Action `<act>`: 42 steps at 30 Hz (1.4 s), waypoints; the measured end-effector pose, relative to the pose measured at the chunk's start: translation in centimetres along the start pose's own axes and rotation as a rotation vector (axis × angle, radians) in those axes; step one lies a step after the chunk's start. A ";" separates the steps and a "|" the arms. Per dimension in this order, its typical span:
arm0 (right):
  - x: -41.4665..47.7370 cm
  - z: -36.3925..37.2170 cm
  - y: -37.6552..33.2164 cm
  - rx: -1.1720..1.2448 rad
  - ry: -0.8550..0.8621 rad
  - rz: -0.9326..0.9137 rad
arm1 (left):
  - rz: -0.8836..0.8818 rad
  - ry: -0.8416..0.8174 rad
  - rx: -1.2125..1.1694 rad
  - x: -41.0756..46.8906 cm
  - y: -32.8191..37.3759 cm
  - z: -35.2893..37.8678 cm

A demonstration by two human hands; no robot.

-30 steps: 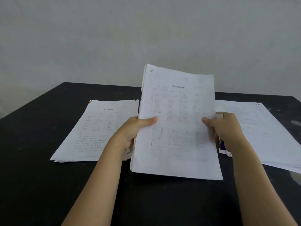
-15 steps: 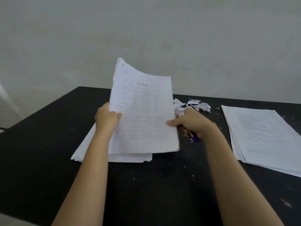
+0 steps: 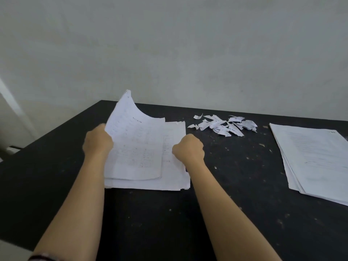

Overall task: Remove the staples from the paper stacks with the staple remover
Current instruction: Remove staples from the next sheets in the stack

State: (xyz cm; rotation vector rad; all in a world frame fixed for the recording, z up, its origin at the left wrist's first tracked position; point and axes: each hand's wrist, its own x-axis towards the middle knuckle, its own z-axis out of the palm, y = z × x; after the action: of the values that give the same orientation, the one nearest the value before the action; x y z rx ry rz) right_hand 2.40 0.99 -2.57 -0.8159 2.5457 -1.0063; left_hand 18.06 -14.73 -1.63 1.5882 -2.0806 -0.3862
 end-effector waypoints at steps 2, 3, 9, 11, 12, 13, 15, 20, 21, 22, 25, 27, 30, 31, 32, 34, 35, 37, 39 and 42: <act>0.1 0.3 -0.3 -0.103 -0.004 -0.006 | -0.021 -0.059 0.005 0.1 -0.6 0.8; 0.2 0.5 -0.5 -0.116 0.000 -0.007 | -0.025 -0.083 0.015 0.2 -0.9 1.1; 1.5 0.0 -1.1 0.076 -0.171 0.234 | 0.011 -0.112 0.093 0.4 -1.1 1.5; 1.7 -0.3 -1.2 0.045 -0.217 0.241 | 0.024 -0.106 0.144 0.4 -1.1 1.6; 1.7 -0.4 -1.3 0.049 -0.223 0.232 | 0.033 -0.100 0.185 0.3 -1.1 1.6; 1.9 -0.4 -1.3 0.059 -0.233 0.216 | 0.042 -0.094 0.215 0.3 -1.1 1.7; 2.0 -0.5 -1.1 0.144 -0.259 0.195 | 0.045 -0.095 0.202 0.3 -1.2 2.0; 2.2 -1.9 0.6 0.006 -0.095 0.068 | 0.001 -0.105 0.115 0.2 -0.7 2.7; 2.4 -2.6 1.2 -0.009 -0.038 0.047 | -0.008 -0.110 0.113 0.2 -0.6 2.7; 2.6 -3.5 1.9 -0.005 0.001 0.039 | -0.021 -0.116 0.114 0.2 -0.6 2.7; 3.3 -7.0 4.5 0.001 0.061 0.065 | -0.088 -0.131 0.114 0.1 -0.4 3.0; 3.5 -9.8 6.3 0.043 0.134 0.094 | -0.172 -0.121 0.161 0.0 0.5 3.0; 3.4 -13.5 8.4 0.056 0.259 0.093 | -0.217 -0.023 0.133 -0.4 3.0 2.8; 3.2 -14.6 9.0 0.075 0.290 0.093 | -0.170 -0.006 0.037 -0.6 4.2 2.8; 3.0 -15.7 9.4 0.110 0.315 0.094 | -0.104 -0.025 -0.106 -1.0 5.9 2.9; 2.7 -17.4 10.0 0.163 0.350 0.084 | 0.010 -0.184 -0.475 -2.1 9.7 3.1; 2.6 -18.2 10.1 0.182 0.354 0.075 | 0.031 -0.308 -0.654 -2.9 11.9 3.2; 2.4 -18.9 10.1 0.242 0.324 0.063 | 0.005 -0.593 -0.893 -4.5 15.6 3.1; 2.3 -18.9 10.0 0.311 0.253 0.063 | -0.012 -0.804 -1.018 -5.7 17.9 3.4; 1.9 -18.0 10.4 0.369 0.206 0.053 | -0.044 -0.667 -1.047 -6.7 19.3 4.7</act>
State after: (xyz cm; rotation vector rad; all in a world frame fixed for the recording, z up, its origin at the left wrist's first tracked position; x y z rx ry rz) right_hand -11.39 15.69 3.01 -0.5626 2.4111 -1.5505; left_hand 1.06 -3.21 2.75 0.8862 -1.6809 -1.8457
